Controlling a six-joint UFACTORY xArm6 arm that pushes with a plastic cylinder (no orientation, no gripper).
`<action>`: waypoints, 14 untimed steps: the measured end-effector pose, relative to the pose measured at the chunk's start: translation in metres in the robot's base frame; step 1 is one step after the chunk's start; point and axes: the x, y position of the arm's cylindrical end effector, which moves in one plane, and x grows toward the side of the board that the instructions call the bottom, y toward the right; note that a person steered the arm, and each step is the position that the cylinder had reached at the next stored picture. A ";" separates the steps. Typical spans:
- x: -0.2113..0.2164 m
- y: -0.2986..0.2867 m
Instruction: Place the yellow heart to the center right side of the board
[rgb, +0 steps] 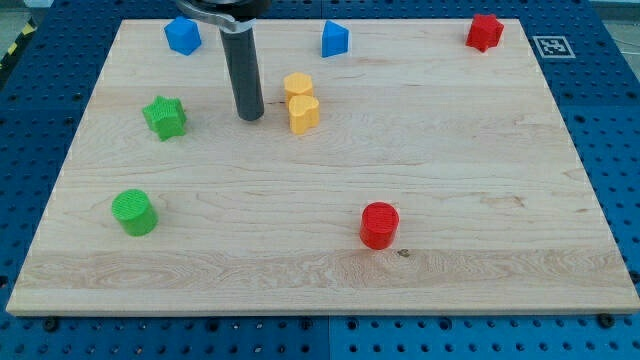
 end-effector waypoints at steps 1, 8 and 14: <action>0.008 0.011; 0.022 0.067; -0.014 0.100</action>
